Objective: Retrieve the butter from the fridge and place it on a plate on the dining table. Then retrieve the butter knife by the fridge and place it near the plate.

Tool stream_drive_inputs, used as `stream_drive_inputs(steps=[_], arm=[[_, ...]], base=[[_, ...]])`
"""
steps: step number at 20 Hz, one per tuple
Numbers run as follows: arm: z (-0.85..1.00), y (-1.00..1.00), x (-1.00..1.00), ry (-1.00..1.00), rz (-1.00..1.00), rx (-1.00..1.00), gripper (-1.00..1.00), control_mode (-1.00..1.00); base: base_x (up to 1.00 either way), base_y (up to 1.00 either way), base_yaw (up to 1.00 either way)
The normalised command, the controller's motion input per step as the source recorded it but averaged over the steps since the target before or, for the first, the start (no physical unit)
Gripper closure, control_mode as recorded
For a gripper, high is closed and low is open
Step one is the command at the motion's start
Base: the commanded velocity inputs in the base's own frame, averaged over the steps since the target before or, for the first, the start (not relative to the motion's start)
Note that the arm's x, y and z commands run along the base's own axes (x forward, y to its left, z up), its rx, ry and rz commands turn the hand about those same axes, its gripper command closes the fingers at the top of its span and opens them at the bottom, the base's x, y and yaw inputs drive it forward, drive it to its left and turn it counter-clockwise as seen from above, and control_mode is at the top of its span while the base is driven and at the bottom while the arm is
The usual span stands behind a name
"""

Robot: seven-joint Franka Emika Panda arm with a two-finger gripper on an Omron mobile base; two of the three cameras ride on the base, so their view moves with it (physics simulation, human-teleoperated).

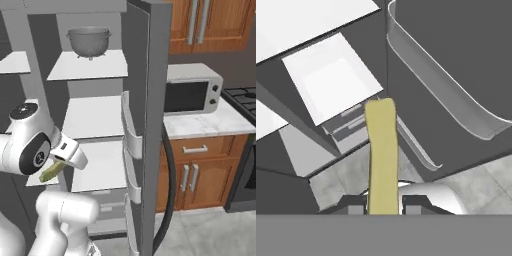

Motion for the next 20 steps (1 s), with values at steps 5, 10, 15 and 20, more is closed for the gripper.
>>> stream_drive_inputs(steps=[5,10,15,20], arm=[[0.00,0.00,0.00,0.00,0.00,0.00,1.00,1.00],[0.00,0.00,0.00,0.00,0.00,0.00,1.00,1.00],[0.00,0.00,0.00,0.00,0.00,0.00,1.00,1.00],[0.00,0.00,0.00,0.00,0.00,0.00,1.00,1.00]], base=[[-0.99,0.01,-0.31],[-1.00,0.00,-0.31],[-0.85,-0.01,-0.40],[-0.59,-0.07,-0.60]])
